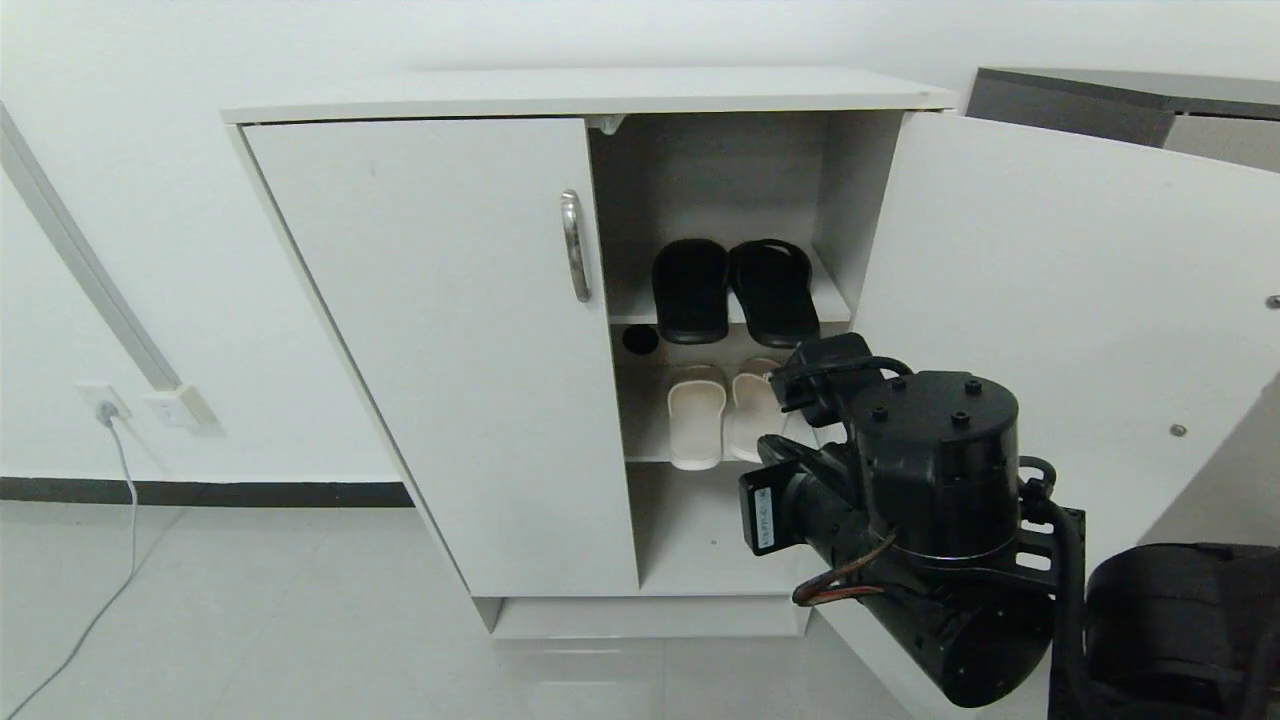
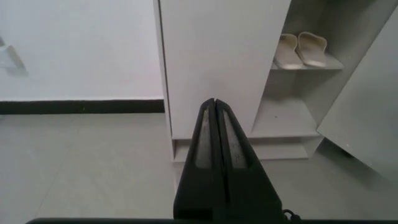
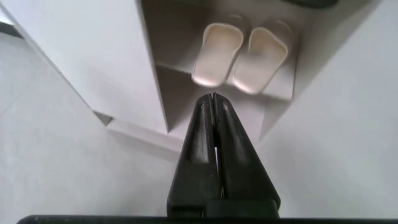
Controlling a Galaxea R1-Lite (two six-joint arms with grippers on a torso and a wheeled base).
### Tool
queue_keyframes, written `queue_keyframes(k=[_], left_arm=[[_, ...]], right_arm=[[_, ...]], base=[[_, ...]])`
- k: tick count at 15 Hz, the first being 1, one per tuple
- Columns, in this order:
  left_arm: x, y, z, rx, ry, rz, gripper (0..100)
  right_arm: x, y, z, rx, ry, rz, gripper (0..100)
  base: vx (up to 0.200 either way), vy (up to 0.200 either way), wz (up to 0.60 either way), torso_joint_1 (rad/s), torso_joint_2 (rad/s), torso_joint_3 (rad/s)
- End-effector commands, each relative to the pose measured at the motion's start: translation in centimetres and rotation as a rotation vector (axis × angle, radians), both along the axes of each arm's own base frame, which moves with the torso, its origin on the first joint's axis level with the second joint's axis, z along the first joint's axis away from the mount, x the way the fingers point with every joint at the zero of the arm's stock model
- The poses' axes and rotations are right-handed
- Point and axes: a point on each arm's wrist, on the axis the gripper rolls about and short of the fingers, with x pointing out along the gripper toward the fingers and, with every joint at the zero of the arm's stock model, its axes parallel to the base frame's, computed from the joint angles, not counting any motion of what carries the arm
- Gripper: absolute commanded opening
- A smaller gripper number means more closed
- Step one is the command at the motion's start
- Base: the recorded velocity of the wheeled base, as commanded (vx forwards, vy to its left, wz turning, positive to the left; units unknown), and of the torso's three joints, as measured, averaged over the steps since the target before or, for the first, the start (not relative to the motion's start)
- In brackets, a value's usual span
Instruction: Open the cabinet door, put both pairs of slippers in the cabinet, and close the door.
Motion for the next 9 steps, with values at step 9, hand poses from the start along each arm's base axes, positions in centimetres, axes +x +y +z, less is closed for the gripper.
queue_keyframes(k=[9], left_arm=[[0.0,0.0,0.0,-0.002,0.0,0.001,0]], right_arm=[[0.02,-0.29,-0.59,-0.029,-0.01,0.002,0]], base=[[-0.022,0.0,0.0,0.0,0.0,0.0]])
